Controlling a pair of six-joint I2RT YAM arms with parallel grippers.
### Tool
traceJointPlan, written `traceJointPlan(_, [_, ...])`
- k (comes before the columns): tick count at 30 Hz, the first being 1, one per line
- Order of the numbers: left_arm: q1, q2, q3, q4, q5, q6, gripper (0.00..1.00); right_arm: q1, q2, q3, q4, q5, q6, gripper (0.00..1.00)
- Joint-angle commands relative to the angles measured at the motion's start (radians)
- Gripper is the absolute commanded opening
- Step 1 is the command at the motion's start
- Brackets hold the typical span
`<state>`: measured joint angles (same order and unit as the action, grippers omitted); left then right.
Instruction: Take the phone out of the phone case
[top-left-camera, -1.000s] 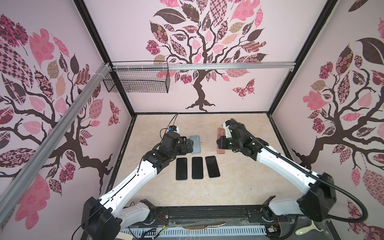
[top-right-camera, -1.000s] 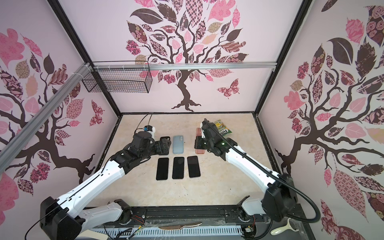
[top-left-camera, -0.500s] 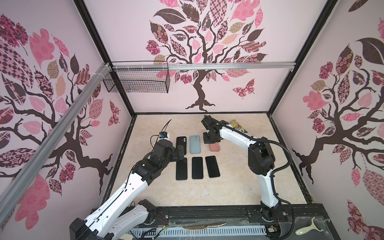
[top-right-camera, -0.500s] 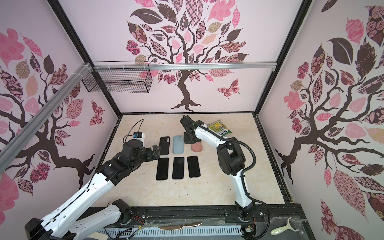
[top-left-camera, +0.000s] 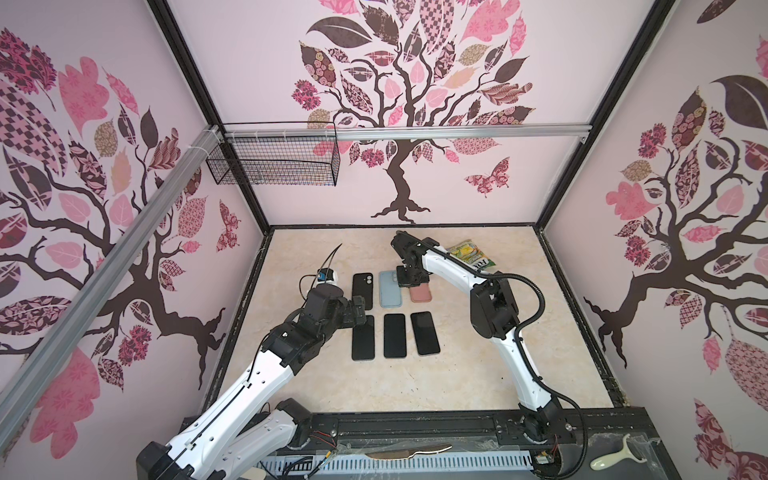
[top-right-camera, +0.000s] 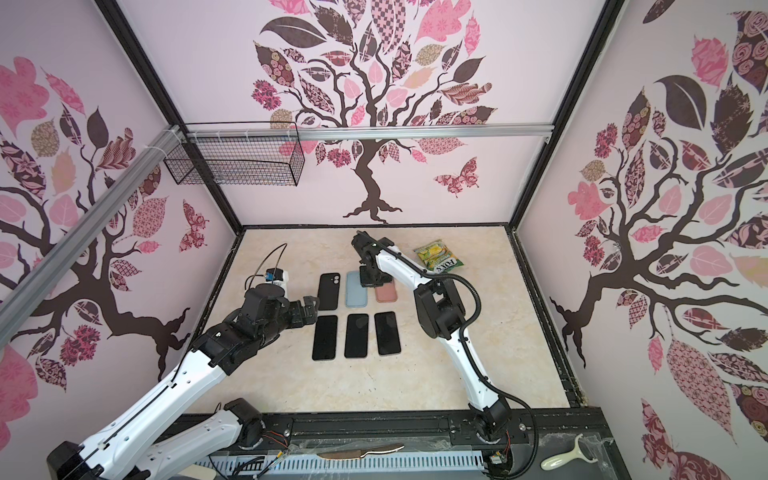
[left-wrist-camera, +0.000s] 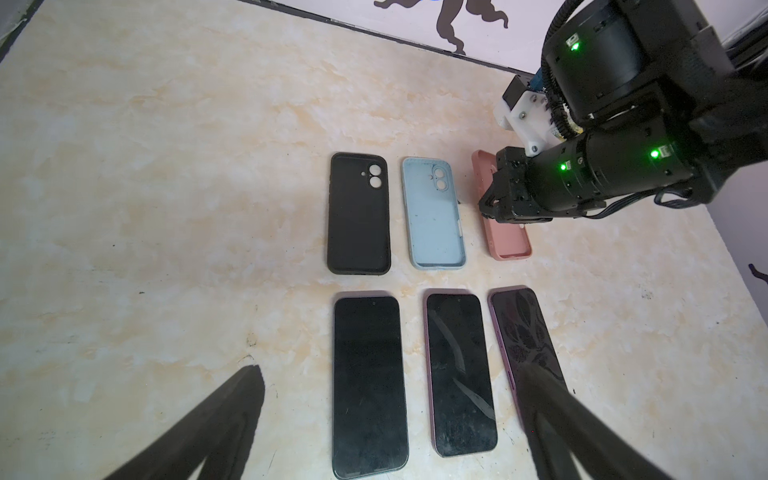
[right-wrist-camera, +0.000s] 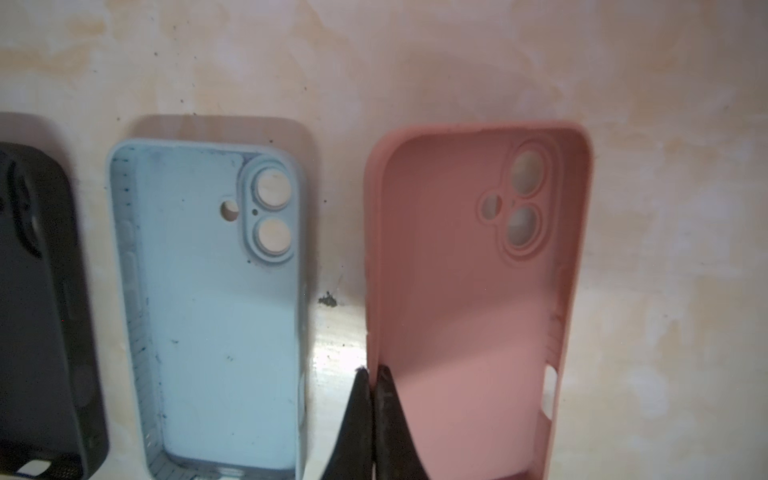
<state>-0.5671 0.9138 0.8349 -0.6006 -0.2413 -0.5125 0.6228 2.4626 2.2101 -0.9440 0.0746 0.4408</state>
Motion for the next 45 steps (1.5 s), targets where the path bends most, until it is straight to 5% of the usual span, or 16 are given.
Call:
traceJointPlan(1, [0.006, -0.016, -0.027, -0.004, 0.001, 0.002, 0.98, 0.009, 0.072, 0.062, -0.057, -0.014, -0.002, 0.06])
traceJointPlan(10, [0.007, -0.045, -0.026, -0.023, -0.035, 0.004, 0.98, 0.01, 0.064, 0.123, -0.069, 0.002, -0.002, 0.35])
traceJointPlan(15, [0.006, -0.073, -0.011, -0.03, -0.113, 0.033, 0.98, 0.011, -0.055, 0.1, -0.07, 0.02, -0.016, 0.42])
traceJointPlan(20, [0.007, -0.151, -0.08, 0.107, -0.3, 0.095, 0.98, -0.007, -0.421, -0.37, 0.271, 0.051, -0.029, 0.65])
traceJointPlan(26, [0.032, -0.268, -0.346, 0.631, -0.259, 0.5, 0.98, -0.164, -0.891, -1.045, 0.797, 0.028, 0.043, 0.99])
traceJointPlan(30, [0.219, -0.235, -0.401, 0.677, -0.099, 0.461, 0.98, -0.28, -1.12, -1.352, 0.992, 0.123, 0.043, 1.0])
traceJointPlan(36, [0.418, -0.108, -0.446, 0.716, 0.005, 0.439, 0.98, -0.302, -1.288, -1.624, 1.217, 0.456, -0.259, 0.99])
traceJointPlan(38, [0.467, -0.053, -0.462, 0.753, 0.052, 0.453, 0.98, -0.316, -1.305, -1.705, 1.332, 0.469, -0.378, 1.0])
traceJointPlan(45, [0.532, 0.123, -0.498, 0.95, 0.122, 0.487, 0.98, -0.417, -1.232, -1.786, 1.498, 0.314, -0.431, 0.99])
